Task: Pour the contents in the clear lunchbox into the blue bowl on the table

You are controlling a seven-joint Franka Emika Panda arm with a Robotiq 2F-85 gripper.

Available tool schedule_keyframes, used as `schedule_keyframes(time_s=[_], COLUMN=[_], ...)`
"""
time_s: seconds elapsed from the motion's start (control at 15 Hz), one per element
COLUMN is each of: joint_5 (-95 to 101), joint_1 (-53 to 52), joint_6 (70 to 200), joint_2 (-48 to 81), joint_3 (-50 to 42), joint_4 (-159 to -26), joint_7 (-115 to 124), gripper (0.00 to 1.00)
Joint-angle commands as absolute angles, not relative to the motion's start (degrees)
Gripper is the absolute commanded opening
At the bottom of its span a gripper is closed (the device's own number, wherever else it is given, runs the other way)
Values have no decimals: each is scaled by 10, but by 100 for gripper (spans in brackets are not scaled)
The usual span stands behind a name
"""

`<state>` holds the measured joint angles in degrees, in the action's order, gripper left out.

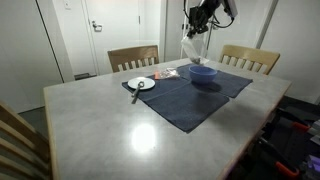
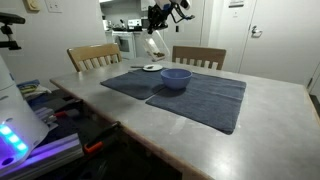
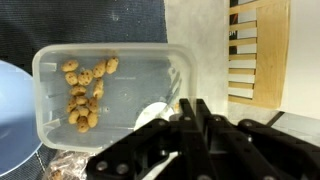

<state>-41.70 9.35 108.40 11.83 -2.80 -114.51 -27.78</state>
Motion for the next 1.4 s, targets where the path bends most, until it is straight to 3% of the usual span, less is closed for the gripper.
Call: schedule_keyframes(time_s=[0.0, 1.33], joint_5=[-439, -513], joint_1=[104, 174], joint_6=[1055, 836], joint_2=[123, 174], joint_3=[-34, -98], joint_4=[-1154, -1100], joint_7=[-319, -558], gripper=[2, 2])
